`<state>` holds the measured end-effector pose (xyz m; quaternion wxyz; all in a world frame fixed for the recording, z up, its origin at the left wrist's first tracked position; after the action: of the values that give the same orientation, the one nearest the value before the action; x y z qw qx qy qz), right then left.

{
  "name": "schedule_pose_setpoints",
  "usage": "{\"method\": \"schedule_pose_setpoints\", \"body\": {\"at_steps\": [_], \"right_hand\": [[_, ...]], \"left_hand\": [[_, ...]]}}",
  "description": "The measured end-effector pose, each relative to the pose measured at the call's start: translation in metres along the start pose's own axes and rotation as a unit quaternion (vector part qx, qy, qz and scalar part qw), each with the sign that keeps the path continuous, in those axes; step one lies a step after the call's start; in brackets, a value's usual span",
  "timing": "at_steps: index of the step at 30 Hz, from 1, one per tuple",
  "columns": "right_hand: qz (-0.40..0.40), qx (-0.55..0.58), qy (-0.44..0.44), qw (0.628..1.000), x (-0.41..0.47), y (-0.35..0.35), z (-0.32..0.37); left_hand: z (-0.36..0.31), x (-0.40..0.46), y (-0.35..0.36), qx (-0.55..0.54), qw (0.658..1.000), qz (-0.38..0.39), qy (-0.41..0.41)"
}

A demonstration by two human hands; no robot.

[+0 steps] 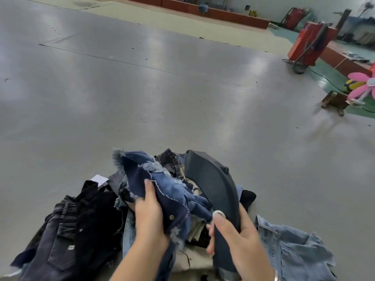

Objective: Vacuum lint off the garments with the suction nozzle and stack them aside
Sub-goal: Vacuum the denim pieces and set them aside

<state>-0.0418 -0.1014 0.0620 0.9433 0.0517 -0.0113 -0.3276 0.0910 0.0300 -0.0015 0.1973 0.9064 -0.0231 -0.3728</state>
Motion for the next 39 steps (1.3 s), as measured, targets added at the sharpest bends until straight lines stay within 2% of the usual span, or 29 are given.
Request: {"method": "schedule_pose_setpoints", "body": {"at_steps": [3, 7, 12, 14, 17, 20, 22, 24, 28, 31, 36, 39], "right_hand": [[0.03, -0.046, -0.002, 0.999, -0.002, -0.017, 0.012], [0.137, -0.116, 0.035, 0.983, -0.015, -0.01, 0.021], [0.153, -0.177, 0.045, 0.971, -0.017, 0.003, 0.023], [0.169, -0.177, 0.043, 0.969, -0.015, 0.011, 0.021], [0.205, -0.177, 0.037, 0.962, -0.009, 0.026, 0.019], [0.177, -0.143, 0.02, 0.974, 0.005, 0.026, 0.024], [0.15, -0.119, 0.007, 0.981, 0.009, 0.017, 0.029], [0.156, -0.106, 0.025, 0.982, 0.003, 0.013, 0.028], [0.159, -0.172, 0.052, 0.971, -0.02, 0.014, 0.012], [0.15, -0.173, 0.061, 0.972, -0.015, 0.017, 0.007], [0.106, -0.113, 0.045, 0.987, 0.001, 0.009, 0.019], [0.134, -0.15, 0.06, 0.978, -0.012, 0.004, 0.013]], "left_hand": [[-0.035, 0.005, -0.011, 0.037, 0.995, -0.032, 0.082], [-0.065, 0.007, -0.011, 0.066, 0.988, -0.011, 0.142], [-0.081, 0.008, -0.005, 0.106, 0.974, 0.025, 0.197], [-0.077, 0.006, 0.002, 0.125, 0.97, 0.048, 0.204], [-0.06, 0.008, 0.013, 0.146, 0.971, 0.084, 0.17], [-0.051, 0.008, 0.019, 0.171, 0.964, 0.11, 0.172], [-0.053, 0.01, 0.018, 0.163, 0.965, 0.104, 0.179], [-0.056, 0.014, 0.013, 0.146, 0.97, 0.087, 0.175], [-0.053, 0.015, 0.013, 0.122, 0.977, 0.086, 0.155], [-0.047, 0.009, 0.02, 0.136, 0.973, 0.101, 0.155], [-0.053, 0.007, 0.021, 0.166, 0.964, 0.09, 0.185], [-0.068, 0.006, 0.017, 0.166, 0.958, 0.059, 0.226]]}}
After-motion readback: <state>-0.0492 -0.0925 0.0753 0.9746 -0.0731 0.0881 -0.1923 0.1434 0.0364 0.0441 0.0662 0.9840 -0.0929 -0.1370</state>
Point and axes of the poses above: each hand's wrist, its own x-axis towards the middle knuckle, its own y-axis out of the palm, z = x × y, the point moved 9 cm from there along x, towards the middle knuckle, and after that the axes turned 8 degrees about -y, right-handed, at the moved point
